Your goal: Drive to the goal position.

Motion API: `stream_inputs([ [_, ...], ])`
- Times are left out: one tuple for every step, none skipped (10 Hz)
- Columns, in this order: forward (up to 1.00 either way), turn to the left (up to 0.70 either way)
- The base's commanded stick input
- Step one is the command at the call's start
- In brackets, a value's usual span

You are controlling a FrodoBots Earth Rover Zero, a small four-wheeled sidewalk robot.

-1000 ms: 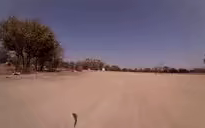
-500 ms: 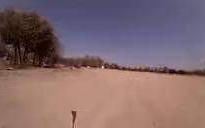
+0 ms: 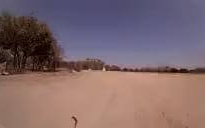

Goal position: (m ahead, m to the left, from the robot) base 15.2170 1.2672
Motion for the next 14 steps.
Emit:
stream_inputs([
  [1.0,0.0],
  [1.0,0.0],
  [1.0,0.0],
  [1.0,0.0],
  [1.0,0.0],
  [1.0,0.0],
  [1.0,0.0],
  [1.0,0.0],
  [1.0,0.0],
  [1.0,0.0],
  [1.0,0.0],
  [1.0,0.0],
  [1.0,0.0],
  [1.0,0.0],
])
